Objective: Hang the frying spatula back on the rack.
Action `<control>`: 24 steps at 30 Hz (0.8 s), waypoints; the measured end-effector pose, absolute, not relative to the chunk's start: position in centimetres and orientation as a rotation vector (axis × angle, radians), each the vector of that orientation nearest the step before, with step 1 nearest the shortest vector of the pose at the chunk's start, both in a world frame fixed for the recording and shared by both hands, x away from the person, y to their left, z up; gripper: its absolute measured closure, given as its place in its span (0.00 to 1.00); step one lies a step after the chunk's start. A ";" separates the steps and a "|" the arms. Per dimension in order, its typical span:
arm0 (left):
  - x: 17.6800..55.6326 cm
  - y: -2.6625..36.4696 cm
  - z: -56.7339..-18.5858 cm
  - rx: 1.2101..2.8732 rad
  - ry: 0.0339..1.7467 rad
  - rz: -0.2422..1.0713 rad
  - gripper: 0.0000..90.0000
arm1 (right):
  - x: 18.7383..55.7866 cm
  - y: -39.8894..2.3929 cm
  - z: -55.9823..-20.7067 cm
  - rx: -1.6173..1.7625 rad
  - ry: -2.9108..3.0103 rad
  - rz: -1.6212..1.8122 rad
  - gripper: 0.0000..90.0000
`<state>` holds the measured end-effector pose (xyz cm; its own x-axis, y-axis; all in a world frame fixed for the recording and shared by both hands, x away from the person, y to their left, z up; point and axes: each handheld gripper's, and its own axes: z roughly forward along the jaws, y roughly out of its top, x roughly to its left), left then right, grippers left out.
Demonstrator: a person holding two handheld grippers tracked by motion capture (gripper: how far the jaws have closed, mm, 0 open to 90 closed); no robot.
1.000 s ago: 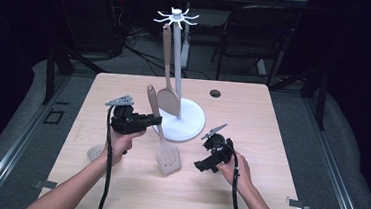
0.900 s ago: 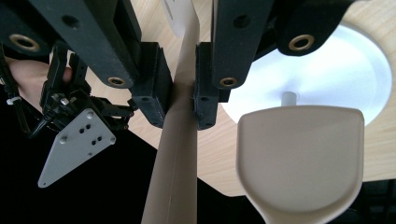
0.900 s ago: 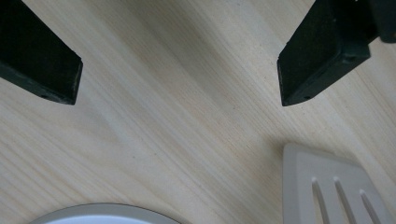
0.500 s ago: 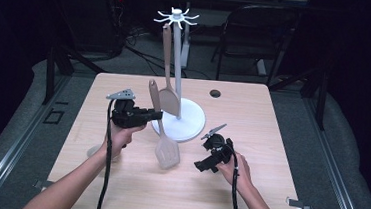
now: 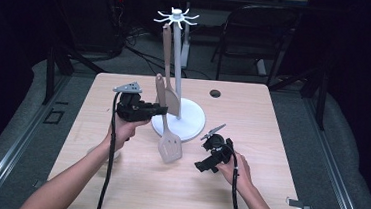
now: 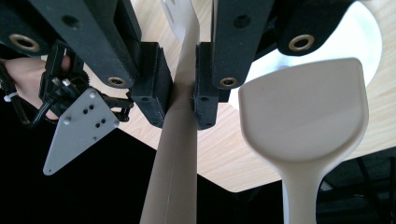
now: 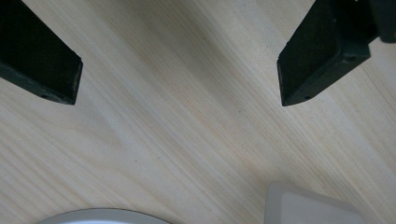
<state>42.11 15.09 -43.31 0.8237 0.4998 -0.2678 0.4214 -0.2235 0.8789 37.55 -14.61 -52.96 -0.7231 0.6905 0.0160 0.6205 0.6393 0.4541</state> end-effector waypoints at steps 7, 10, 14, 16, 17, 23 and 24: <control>42.7 14.4 -42.0 1.865 0.666 0.102 0.86 | 37.6 -14.5 -53.0 1.093 2.704 0.659 0.00; 42.9 14.1 -41.5 1.869 0.655 0.105 0.86 | 37.6 -14.5 -53.1 1.090 2.706 0.655 0.00; 43.1 13.7 -40.9 1.876 0.637 0.114 0.86 | 37.6 -14.5 -53.1 1.087 2.705 0.650 0.00; 43.3 13.6 -40.6 1.882 0.630 0.118 0.86 | 37.6 -14.6 -53.1 1.080 2.702 0.647 0.00; 43.4 13.5 -40.4 1.890 0.628 0.122 0.86 | 37.6 -14.6 -53.1 1.078 2.703 0.646 0.00; 43.9 13.1 -39.3 1.887 0.609 0.141 0.86 | 37.6 -14.5 -53.1 1.091 2.707 0.650 0.00; 43.9 13.1 -39.2 1.888 0.604 0.140 0.86 | 37.6 -14.5 -53.1 1.093 2.707 0.652 0.00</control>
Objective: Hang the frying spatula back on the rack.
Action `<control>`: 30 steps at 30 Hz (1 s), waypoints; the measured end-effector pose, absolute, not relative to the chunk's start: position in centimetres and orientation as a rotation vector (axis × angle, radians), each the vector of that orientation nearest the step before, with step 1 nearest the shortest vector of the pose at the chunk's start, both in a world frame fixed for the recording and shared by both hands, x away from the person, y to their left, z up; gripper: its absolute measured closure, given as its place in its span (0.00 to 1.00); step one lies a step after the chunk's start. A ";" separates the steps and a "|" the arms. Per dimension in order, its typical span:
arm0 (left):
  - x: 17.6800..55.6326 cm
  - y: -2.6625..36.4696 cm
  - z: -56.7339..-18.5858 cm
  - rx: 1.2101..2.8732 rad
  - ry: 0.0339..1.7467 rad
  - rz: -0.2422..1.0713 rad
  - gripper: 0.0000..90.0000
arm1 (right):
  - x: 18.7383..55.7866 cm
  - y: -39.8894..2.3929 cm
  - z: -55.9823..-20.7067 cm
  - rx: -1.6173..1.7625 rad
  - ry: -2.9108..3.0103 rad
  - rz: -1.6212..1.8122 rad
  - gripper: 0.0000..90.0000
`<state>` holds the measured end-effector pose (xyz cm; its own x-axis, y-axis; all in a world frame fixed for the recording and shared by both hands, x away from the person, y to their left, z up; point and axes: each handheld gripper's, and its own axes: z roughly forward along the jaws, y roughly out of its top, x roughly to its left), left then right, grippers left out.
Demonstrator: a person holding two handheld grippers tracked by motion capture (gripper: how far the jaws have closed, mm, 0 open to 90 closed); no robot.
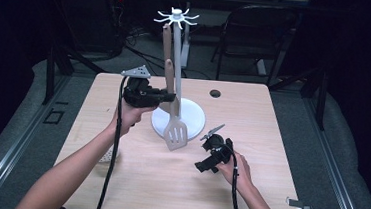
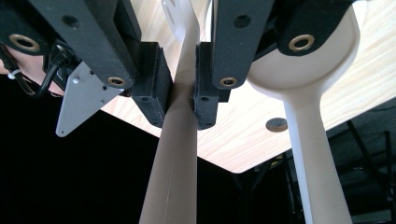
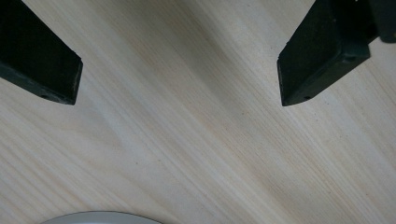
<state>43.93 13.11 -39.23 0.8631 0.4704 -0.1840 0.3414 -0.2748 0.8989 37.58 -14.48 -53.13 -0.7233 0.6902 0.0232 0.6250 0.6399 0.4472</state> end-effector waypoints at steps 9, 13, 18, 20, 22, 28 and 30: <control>44.6 12.7 -37.8 1.886 0.587 0.158 0.86 | 37.6 -14.5 -53.1 1.086 2.707 0.634 0.00; 44.9 12.5 -37.2 1.886 0.580 0.163 0.86 | 37.6 -14.5 -53.1 1.090 2.711 0.634 0.00; 45.4 12.2 -36.4 1.894 0.570 0.182 0.86 | 37.7 -14.6 -53.2 1.079 2.707 0.627 0.00; 45.6 12.1 -36.1 1.892 0.567 0.185 0.86 | 37.7 -14.5 -53.2 1.082 2.705 0.632 0.00; 45.8 12.0 -35.9 1.897 0.565 0.190 0.86 | 37.7 -14.5 -53.2 1.078 2.710 0.617 0.00; 46.4 11.6 -35.2 1.902 0.559 0.198 0.86 | 37.7 -14.5 -53.2 1.074 2.710 0.607 0.00; 46.5 11.5 -35.0 1.906 0.556 0.198 0.86 | 37.7 -14.5 -53.3 1.069 2.708 0.610 0.00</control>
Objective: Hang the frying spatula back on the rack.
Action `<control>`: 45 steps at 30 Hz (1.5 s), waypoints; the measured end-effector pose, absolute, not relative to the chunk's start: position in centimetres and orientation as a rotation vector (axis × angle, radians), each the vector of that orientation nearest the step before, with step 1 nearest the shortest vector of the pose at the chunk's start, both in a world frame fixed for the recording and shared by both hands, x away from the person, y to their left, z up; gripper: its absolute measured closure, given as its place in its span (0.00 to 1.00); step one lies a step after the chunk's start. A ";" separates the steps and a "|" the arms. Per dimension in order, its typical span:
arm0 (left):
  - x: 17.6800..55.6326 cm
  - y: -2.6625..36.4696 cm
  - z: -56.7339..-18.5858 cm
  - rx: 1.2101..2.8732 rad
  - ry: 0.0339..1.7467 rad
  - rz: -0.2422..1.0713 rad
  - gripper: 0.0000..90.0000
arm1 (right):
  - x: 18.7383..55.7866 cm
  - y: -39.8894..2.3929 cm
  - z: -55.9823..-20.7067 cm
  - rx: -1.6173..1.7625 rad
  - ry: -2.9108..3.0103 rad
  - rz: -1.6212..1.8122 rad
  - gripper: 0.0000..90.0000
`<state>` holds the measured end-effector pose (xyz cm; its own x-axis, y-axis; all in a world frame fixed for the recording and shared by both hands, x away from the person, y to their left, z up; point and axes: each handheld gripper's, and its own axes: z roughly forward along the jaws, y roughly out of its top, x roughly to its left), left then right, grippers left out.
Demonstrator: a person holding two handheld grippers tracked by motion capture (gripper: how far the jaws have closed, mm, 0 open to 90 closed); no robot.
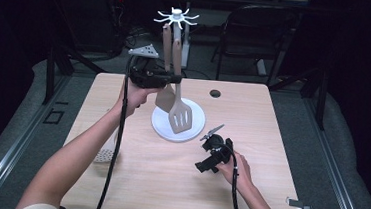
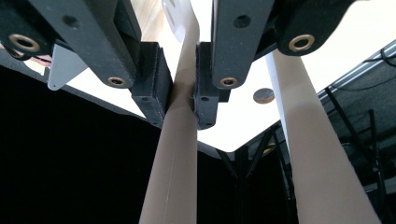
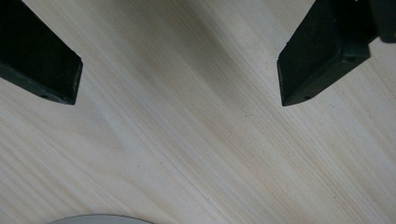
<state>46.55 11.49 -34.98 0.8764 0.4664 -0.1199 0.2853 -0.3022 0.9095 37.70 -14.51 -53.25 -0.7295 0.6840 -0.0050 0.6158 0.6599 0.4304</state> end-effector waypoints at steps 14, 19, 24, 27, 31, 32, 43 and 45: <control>47.1 10.5 -33.3 1.909 0.525 0.225 0.86 | 37.7 -14.5 -53.3 1.058 2.715 0.587 0.00; 47.2 10.3 -32.7 1.907 0.517 0.227 0.86 | 37.7 -14.5 -53.3 1.056 2.717 0.578 0.00; 47.6 10.2 -32.4 1.902 0.524 0.226 0.86 | 37.7 -14.4 -53.3 1.054 2.716 0.585 0.00; 47.8 10.3 -32.4 1.899 0.534 0.227 0.86 | 37.7 -14.4 -53.3 1.054 2.719 0.583 0.00; 48.1 10.5 -32.4 1.895 0.542 0.220 0.86 | 37.7 -14.4 -53.3 1.055 2.720 0.582 0.00; 48.1 10.5 -32.5 1.894 0.546 0.222 0.86 | 37.7 -14.4 -53.3 1.050 2.719 0.577 0.00; 49.0 10.8 -32.9 1.885 0.587 0.221 0.86 | 37.7 -14.4 -53.4 1.046 2.717 0.582 0.00; 49.1 10.8 -33.0 1.886 0.592 0.231 0.86 | 37.7 -14.3 -53.5 1.047 2.715 0.586 0.00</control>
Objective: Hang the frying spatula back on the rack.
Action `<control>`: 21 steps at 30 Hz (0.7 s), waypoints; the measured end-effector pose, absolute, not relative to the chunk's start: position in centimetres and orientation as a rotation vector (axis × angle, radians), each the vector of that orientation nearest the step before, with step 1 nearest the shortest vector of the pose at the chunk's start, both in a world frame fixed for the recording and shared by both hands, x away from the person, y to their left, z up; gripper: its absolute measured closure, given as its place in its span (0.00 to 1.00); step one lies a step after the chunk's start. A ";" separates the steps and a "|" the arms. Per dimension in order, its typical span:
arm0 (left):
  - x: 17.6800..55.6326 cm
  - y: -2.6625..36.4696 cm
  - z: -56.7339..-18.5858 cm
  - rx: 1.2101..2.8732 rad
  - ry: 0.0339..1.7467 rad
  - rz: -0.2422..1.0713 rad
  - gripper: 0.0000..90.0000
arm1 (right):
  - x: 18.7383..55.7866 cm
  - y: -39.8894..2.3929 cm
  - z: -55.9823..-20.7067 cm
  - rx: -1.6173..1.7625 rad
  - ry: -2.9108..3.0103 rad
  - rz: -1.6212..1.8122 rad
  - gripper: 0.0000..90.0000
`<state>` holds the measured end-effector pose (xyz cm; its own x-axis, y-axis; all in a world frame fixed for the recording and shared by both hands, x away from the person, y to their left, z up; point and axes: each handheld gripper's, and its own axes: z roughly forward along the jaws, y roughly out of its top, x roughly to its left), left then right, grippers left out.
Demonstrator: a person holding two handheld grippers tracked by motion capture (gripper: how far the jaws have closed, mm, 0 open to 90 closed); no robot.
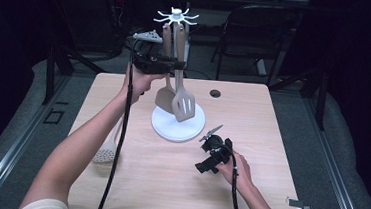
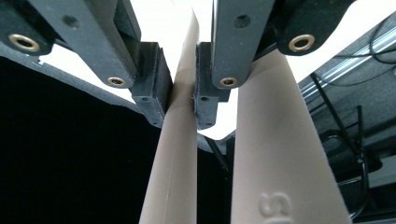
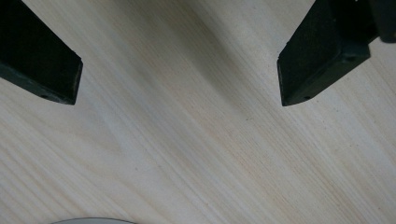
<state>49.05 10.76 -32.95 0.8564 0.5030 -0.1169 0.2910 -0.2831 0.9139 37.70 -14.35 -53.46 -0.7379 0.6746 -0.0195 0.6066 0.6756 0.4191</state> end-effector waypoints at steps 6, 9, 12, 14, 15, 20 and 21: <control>49.0 10.6 -33.1 1.896 0.601 0.301 0.86 | 37.7 -14.3 -53.4 1.045 2.725 0.577 0.00; 48.7 10.4 -33.1 1.896 0.605 0.346 0.86 | 37.7 -14.3 -53.4 1.047 2.724 0.577 0.00; 48.4 10.3 -33.2 1.894 0.612 0.392 0.85 | 37.6 -14.2 -53.6 1.071 2.705 0.615 0.00; 48.3 10.2 -33.3 1.887 0.619 0.404 0.85 | 37.7 -14.3 -53.5 1.040 2.723 0.579 0.00; 48.2 10.2 -33.3 1.888 0.619 0.415 0.85 | 37.7 -14.3 -53.5 1.040 2.725 0.580 0.00; 47.6 10.3 -33.5 1.876 0.611 0.437 0.83 | 37.7 -14.3 -53.5 1.042 2.725 0.575 0.00; 47.5 10.3 -33.5 1.876 0.604 0.437 0.82 | 37.7 -14.3 -53.5 1.042 2.728 0.570 0.00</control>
<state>47.52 10.33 -33.54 0.8047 0.5934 0.0186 0.2031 -0.3046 0.9306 37.70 -14.33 -53.46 -0.7425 0.6695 -0.0187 0.6060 0.6834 0.4072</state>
